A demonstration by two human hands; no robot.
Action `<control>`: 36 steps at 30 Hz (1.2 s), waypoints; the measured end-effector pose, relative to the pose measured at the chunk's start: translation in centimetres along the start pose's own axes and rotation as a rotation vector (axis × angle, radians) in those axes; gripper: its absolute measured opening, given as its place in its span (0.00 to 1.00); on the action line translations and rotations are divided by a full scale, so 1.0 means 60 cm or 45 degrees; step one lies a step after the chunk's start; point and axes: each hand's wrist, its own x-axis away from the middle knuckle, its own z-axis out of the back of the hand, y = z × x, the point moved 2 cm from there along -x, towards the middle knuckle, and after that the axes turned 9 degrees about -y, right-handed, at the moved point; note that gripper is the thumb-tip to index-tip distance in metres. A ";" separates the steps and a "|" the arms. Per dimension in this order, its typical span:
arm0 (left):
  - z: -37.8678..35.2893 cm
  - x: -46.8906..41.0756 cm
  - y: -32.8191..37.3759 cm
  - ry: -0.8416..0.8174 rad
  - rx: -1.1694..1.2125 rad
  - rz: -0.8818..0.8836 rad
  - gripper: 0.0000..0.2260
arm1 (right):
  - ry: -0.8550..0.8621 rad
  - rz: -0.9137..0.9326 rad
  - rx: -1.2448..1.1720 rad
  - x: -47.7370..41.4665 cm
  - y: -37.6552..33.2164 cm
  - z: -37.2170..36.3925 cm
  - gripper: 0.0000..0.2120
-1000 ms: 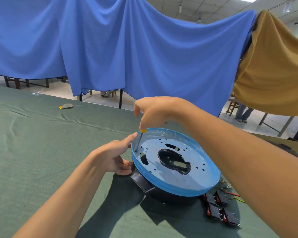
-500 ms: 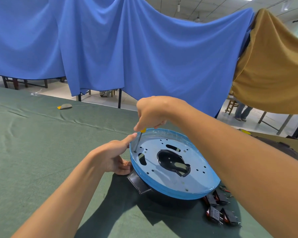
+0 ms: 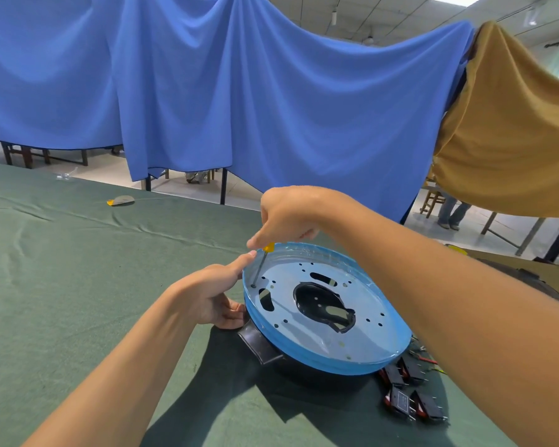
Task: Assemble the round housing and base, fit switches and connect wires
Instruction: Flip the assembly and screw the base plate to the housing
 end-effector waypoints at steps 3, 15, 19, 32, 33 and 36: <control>0.000 0.003 0.000 -0.011 0.017 -0.005 0.31 | 0.060 0.130 0.011 0.008 -0.003 0.003 0.04; 0.002 -0.001 -0.002 -0.016 0.017 -0.022 0.30 | 0.240 -0.040 -0.198 -0.013 0.007 -0.016 0.16; 0.003 -0.001 -0.001 -0.012 0.017 -0.020 0.31 | 0.239 0.076 -0.254 -0.002 -0.002 -0.010 0.17; -0.001 0.000 -0.003 -0.012 0.017 -0.023 0.31 | 0.350 -0.002 -0.148 0.006 0.009 -0.027 0.22; -0.002 0.000 -0.003 -0.012 0.018 -0.032 0.31 | 0.325 -0.029 -0.137 0.006 0.011 -0.028 0.23; 0.001 -0.001 -0.004 -0.020 0.019 -0.044 0.31 | 0.141 -0.012 -0.252 0.004 0.016 -0.021 0.22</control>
